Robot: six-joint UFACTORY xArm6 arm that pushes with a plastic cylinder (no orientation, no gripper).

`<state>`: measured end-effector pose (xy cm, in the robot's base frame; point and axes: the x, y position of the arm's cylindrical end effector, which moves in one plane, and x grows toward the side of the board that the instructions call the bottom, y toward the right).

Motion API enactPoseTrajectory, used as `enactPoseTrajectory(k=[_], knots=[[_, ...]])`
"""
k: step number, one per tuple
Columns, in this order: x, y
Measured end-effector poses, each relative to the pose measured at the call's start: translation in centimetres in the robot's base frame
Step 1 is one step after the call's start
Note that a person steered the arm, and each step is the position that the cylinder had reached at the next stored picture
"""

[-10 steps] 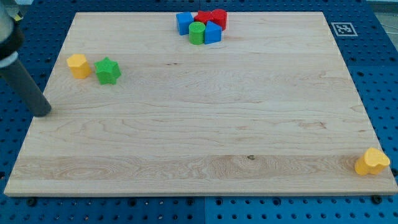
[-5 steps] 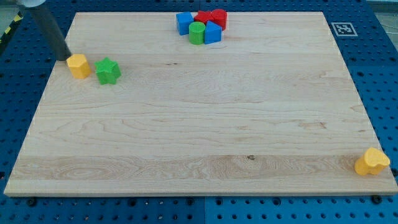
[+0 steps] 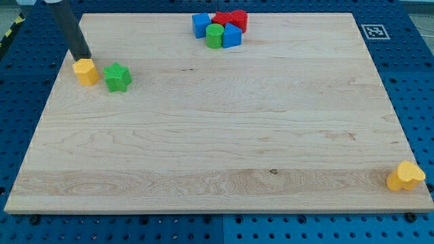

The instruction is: Slide the yellow hexagon towards the bottom right of the board

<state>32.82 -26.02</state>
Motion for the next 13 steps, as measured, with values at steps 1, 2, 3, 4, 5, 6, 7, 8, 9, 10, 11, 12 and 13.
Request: enactPoseTrajectory(k=[1, 2, 3, 4, 5, 6, 7, 8, 9, 10, 11, 12, 13], knots=[[1.0, 0.9], [1.1, 1.0], [1.2, 1.0], [1.4, 1.0], [2.4, 1.0], [2.7, 1.0], [2.7, 1.0], [3.9, 1.3], [5.0, 1.3], [6.4, 1.3], [7.1, 1.3], [7.1, 0.7], [8.1, -0.5]])
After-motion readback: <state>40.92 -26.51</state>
